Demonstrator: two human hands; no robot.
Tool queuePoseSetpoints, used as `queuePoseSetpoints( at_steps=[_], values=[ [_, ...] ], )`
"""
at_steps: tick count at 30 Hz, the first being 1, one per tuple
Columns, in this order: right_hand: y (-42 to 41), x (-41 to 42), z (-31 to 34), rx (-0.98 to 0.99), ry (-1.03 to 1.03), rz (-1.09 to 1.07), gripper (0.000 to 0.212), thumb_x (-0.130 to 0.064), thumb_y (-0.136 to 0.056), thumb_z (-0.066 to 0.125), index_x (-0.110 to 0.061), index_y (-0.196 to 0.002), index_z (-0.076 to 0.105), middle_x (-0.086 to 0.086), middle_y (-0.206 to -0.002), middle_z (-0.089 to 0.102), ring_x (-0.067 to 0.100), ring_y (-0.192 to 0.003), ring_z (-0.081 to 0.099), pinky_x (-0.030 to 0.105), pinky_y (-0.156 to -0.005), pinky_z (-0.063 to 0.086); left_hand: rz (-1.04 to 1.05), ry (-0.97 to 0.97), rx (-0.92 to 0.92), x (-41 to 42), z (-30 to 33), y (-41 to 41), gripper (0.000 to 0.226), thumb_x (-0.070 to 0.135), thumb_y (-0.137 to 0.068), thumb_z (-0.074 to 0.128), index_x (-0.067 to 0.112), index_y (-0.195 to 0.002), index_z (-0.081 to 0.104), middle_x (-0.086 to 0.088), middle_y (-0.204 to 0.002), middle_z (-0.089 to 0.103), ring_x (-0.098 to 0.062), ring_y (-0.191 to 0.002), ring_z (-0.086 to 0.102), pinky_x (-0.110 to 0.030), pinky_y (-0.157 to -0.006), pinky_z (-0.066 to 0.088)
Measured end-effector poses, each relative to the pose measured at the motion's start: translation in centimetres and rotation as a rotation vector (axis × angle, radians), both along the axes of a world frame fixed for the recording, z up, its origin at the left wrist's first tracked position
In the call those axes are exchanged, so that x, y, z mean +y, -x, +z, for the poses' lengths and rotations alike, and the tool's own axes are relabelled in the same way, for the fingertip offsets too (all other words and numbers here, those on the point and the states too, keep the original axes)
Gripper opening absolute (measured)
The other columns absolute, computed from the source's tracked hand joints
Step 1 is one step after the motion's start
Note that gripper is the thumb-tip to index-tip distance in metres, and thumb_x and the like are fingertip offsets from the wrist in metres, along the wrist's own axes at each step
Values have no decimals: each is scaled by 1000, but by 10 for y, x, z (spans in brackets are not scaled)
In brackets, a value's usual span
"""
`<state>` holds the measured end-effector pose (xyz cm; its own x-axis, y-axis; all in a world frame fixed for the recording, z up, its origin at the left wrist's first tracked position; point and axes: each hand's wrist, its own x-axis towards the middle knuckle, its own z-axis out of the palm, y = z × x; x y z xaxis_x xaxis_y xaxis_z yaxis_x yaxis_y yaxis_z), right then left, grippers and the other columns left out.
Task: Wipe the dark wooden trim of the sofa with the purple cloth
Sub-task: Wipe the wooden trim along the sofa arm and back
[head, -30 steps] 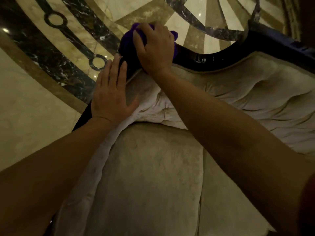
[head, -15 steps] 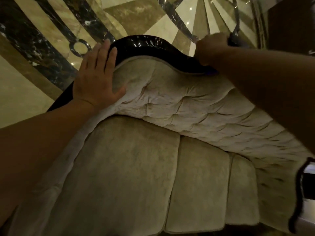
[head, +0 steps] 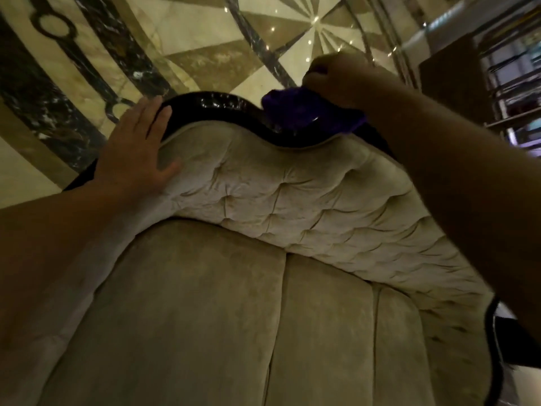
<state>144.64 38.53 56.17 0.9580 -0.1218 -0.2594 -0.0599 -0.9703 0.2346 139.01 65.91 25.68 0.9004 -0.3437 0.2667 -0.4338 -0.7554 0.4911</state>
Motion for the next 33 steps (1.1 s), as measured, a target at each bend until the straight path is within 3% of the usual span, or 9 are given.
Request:
queuePoseSetpoints(
  at_steps=[4,8,10,12,18,22,26,29,33],
  values=[
    [65,-11,-6,34,-309,-64,33,-42,-104,57,-23,-128,69,2,-117,64,16,-105,58,23,-77,46,-141,-63,12,34,25,8,73,41,-99,59,5,-159,36,-26,-169,26,-46,-155,24,-42,-127,4],
    [145,-37,-4,-35,-470,-166,35,-49,-104,54,-30,-130,66,-1,-118,64,12,-100,63,29,-84,52,-331,-86,-52,14,99,61,66,39,-96,47,3,-151,50,-19,-164,37,-50,-143,44,-59,-112,42],
    [172,-44,-2,-126,-515,-127,29,-46,-105,54,-29,-125,68,-8,-107,61,0,-85,55,17,-70,40,-361,12,-18,-15,131,91,60,29,-100,58,5,-154,47,-16,-165,35,-45,-148,41,-52,-114,42],
    [212,-53,13,-200,-605,-110,24,-42,-105,56,-28,-119,70,-14,-98,59,-3,-84,54,16,-69,38,-352,50,-13,-50,173,130,61,24,-100,66,7,-154,47,-17,-164,38,-40,-145,46,-50,-115,42],
    [290,-60,57,-291,-719,-46,19,-41,-104,58,-29,-113,70,-15,-88,63,-1,-81,59,20,-66,42,-358,606,180,-139,257,230,54,20,-102,56,6,-152,45,-7,-142,59,-20,-112,70,-12,-88,54],
    [346,-71,90,-414,-757,-10,21,-39,-105,57,-25,-113,70,-9,-91,64,2,-81,59,22,-69,46,-284,824,555,-169,298,273,49,39,-107,42,20,-152,46,-4,-132,69,-19,-105,76,-28,-79,64],
    [401,-70,111,-485,-788,4,21,-40,-104,58,-25,-113,71,-10,-92,64,6,-82,60,21,-71,43,-192,991,838,-178,344,316,53,65,-104,28,36,-126,66,2,-108,82,-26,-94,81,-41,-74,67],
    [436,-55,123,-572,-810,52,24,-44,-105,55,-28,-101,72,-14,-82,65,1,-74,61,15,-65,46,-230,1120,953,-181,366,347,68,72,-100,28,27,-130,69,-4,-121,79,-26,-111,77,-44,-83,65],
    [478,-28,130,-723,-901,55,38,-37,-109,49,-32,-74,63,-14,-62,52,2,-55,52,12,-56,35,-302,1275,1033,-181,380,385,57,60,-108,37,21,-136,67,-9,-137,71,-28,-129,67,-54,-105,55]
  ],
)
